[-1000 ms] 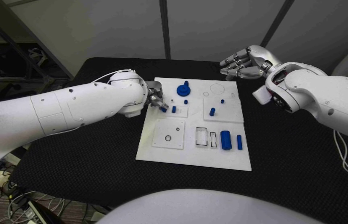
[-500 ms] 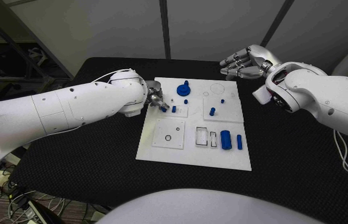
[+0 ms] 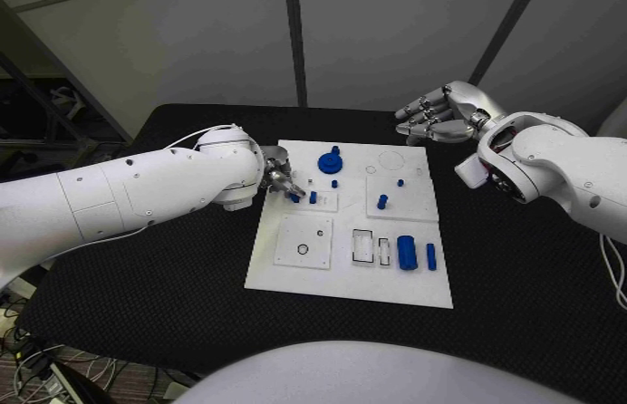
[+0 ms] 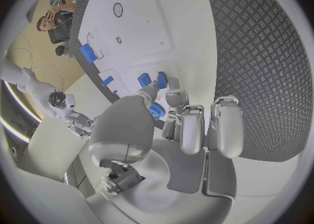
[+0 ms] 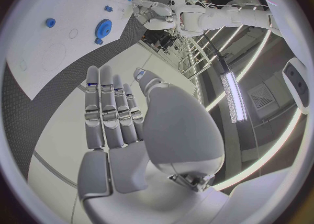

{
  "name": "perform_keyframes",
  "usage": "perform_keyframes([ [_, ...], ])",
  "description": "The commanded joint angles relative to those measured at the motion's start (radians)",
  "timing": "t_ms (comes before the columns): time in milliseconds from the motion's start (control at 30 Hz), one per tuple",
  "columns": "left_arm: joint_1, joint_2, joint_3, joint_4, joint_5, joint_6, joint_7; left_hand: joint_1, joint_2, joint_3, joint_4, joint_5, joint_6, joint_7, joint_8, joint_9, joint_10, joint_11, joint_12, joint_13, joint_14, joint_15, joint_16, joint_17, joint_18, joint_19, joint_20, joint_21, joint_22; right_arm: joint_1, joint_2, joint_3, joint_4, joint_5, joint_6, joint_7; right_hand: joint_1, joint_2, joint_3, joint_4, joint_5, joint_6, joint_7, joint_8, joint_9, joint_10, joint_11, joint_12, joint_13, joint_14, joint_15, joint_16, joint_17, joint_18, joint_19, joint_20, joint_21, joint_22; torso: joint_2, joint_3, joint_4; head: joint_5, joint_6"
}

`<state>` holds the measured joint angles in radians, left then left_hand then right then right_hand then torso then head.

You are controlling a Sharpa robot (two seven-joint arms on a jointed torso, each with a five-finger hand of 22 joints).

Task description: Assemble the parts on the task board

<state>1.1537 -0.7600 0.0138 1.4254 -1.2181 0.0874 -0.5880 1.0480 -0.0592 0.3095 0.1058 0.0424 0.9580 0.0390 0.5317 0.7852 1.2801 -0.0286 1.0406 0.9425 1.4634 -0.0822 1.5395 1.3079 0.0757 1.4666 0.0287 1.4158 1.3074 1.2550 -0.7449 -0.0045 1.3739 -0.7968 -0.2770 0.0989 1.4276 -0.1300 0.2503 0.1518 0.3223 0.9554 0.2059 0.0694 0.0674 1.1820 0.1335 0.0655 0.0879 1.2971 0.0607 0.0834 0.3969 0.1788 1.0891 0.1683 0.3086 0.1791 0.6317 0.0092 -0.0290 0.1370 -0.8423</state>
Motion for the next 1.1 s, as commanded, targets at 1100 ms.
perform_keyframes([
  [1100, 0.001, 0.004, 0.000, 0.002, 0.033, -0.031, -0.012, -0.041, 0.012, -0.081, 0.038, 0.004, 0.013, -0.004, 0.008, 0.009, 0.013, -0.004, 0.014, 0.015, 0.100, -0.006, 0.006, 0.245, -0.036, 0.032, -0.008, 0.013, 0.110, 0.002, 0.003, 0.000, -0.006, -0.001, 0.013, 0.008, -0.006, 0.007, -0.007, 0.001, 0.006, -0.001, 0.004, 0.001, 0.000, -0.009, 0.002, 0.000, -0.002, -0.001, 0.008, -0.007, -0.002, 0.003, 0.007, 0.002, -0.008, -0.002, 0.000, -0.0003, 0.0015, -0.004, -0.001],
])
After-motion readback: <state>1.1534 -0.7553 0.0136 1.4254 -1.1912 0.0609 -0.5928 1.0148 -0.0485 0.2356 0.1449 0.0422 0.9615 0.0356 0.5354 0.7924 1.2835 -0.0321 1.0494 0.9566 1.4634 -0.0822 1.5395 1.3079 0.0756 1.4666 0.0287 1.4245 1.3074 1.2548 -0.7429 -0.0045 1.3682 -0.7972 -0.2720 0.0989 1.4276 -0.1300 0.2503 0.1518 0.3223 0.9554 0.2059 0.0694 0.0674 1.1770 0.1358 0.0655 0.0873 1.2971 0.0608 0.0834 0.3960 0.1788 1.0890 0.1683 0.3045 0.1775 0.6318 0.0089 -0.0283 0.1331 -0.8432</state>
